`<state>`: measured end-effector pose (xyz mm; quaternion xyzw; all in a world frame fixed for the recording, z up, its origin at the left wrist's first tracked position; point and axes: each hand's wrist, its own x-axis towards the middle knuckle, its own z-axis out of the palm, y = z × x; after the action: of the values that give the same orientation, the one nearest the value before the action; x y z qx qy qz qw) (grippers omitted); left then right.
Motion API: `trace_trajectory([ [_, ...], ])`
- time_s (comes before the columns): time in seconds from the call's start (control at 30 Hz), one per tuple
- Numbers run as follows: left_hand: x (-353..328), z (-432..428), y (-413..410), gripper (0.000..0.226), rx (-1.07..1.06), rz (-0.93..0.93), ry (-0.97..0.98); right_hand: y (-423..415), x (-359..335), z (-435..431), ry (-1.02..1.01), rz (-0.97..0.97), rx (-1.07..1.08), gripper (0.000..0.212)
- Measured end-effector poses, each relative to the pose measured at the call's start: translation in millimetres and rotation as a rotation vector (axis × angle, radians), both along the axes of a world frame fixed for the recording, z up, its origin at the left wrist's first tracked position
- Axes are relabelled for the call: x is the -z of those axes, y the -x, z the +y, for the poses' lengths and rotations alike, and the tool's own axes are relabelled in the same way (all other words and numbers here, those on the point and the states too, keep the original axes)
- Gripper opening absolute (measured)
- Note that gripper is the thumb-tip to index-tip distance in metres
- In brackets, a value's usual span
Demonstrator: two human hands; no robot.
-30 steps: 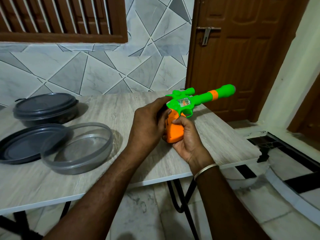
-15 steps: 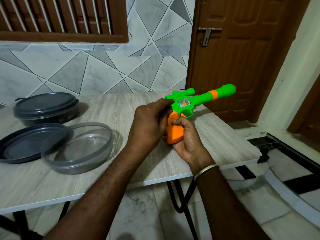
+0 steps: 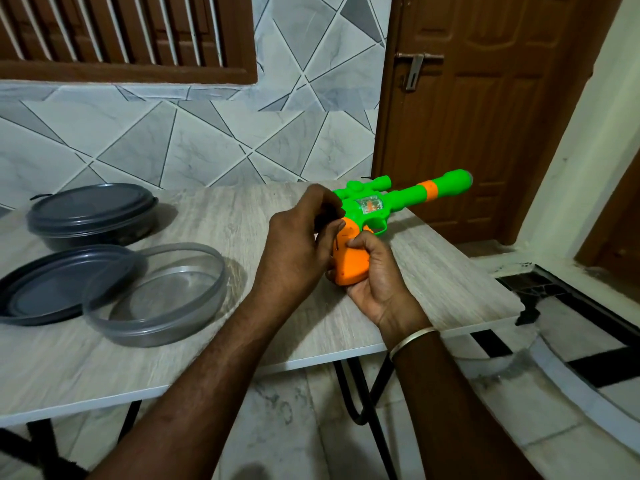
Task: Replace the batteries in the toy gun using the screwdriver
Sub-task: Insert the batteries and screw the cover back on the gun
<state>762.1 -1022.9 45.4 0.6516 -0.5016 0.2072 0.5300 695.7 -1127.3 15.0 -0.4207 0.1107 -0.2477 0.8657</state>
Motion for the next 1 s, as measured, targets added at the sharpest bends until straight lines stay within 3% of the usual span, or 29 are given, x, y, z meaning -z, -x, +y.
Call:
trace_trajectory([
  [0.5,-3,-1,8,0.028,-0.025,-0.055,-0.008,-4,4,-3,0.03,0.004,0.019,0.025],
  [0.6,-1,-2,7,0.026,-0.031,-0.079,0.014,-7,4,-2,0.011,-0.028,-0.004,0.033],
  [0.7,0,-3,1,0.02,-0.083,-0.098,0.047,-6,4,-2,0.008,-0.013,-0.008,0.027],
  [0.87,-3,1,4,0.026,-0.018,-0.029,0.011,-2,2,-1,0.005,0.004,-0.001,0.023],
  [1.0,-3,3,5,0.015,0.001,-0.002,0.04,-1,1,0,0.023,-0.002,0.002,0.023],
])
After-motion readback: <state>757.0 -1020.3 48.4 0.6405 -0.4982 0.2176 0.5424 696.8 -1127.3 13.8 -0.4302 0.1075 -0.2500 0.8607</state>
